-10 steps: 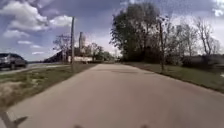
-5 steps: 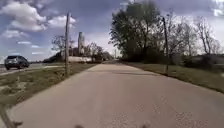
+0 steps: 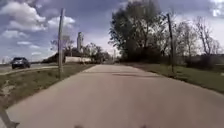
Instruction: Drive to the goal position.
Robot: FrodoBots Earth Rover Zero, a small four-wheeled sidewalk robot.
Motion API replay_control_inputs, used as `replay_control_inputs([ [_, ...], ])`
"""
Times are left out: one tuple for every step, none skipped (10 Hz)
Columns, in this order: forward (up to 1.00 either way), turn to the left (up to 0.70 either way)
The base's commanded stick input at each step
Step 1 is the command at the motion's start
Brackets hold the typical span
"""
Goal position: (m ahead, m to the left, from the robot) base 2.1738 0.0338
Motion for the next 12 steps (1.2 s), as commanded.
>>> replay_control_inputs([
  [1.00, 0.04],
  [1.00, 0.01],
  [1.00, 0.00],
  [1.00, 0.00],
  [1.00, 0.00],
  [1.00, 0.00],
  [1.00, 0.00],
  [1.00, 0.00],
  [1.00, 0.00],
  [1.00, 0.00],
  [1.00, 0.00],
  [1.00, 0.00],
])
